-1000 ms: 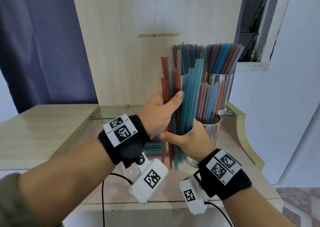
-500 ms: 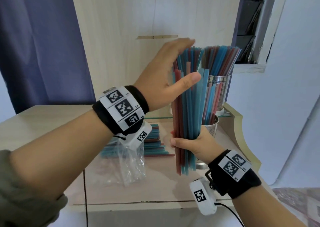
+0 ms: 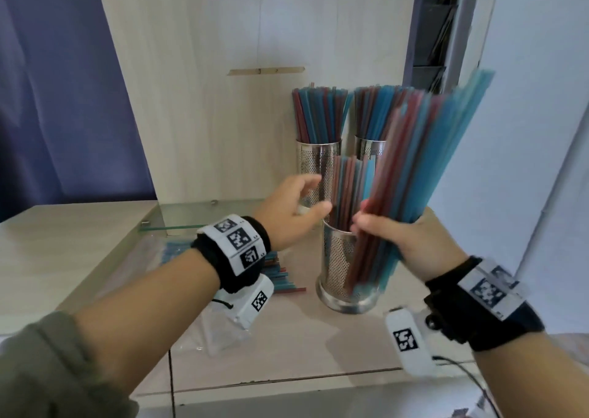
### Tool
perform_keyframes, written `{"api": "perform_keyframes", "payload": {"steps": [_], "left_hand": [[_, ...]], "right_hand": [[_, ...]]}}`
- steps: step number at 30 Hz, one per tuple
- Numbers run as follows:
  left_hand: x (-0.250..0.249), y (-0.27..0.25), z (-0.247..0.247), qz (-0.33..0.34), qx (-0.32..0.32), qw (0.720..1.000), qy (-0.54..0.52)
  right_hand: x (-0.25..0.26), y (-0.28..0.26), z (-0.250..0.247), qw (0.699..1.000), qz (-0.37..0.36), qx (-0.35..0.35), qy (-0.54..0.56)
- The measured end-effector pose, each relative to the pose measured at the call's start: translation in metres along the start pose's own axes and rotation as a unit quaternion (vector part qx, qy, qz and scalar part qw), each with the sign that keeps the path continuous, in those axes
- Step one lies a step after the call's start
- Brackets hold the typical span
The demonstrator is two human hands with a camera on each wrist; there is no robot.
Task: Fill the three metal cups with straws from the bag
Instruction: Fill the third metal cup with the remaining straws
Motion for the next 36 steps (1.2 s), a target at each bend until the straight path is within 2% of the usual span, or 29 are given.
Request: {"api": "perform_keyframes", "payload": {"steps": [4,9,12,16,25,31,33,36], "left_hand": [[0.019,0.002,0.033,-0.062,0.046,0.996,0.041],[0.009,0.011,0.050,-0.064,0.075,0.995,-0.010],[0.004,0.016,0.055,-0.071,0.075,0.995,-0.005],[0.005,0.011,0.063,-0.076,0.045,0.995,-0.041],[0.021,0.005,0.071,-0.077,0.023,0.993,-0.089],[0.027,0.004,0.072,-0.072,0.024,0.992,-0.103],[0.026,0.004,0.072,-0.069,0.026,0.991,-0.107],[0.026,0.005,0.072,-0.063,0.022,0.992,-0.111]], "right_hand": [[0.035,0.028,-0.028,0.998,-0.019,-0.020,0.047],[0.052,0.063,-0.041,0.993,-0.032,-0.053,0.103],[0.045,0.084,-0.036,0.991,-0.007,-0.062,0.120],[0.019,0.098,-0.024,0.994,0.029,-0.064,0.084],[-0.026,0.082,-0.001,0.991,0.122,-0.059,0.001],[-0.021,0.069,0.004,0.979,0.093,-0.054,-0.175],[-0.021,0.068,0.006,0.979,0.060,-0.056,-0.188],[-0.026,0.068,0.007,0.985,0.007,-0.076,-0.152]]}}
Point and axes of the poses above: each hand's wrist, its own y-axis towards the middle knuckle, its own z-axis out of the palm, x = y × z, the point moved 1 cm from there along y, towards the middle knuckle
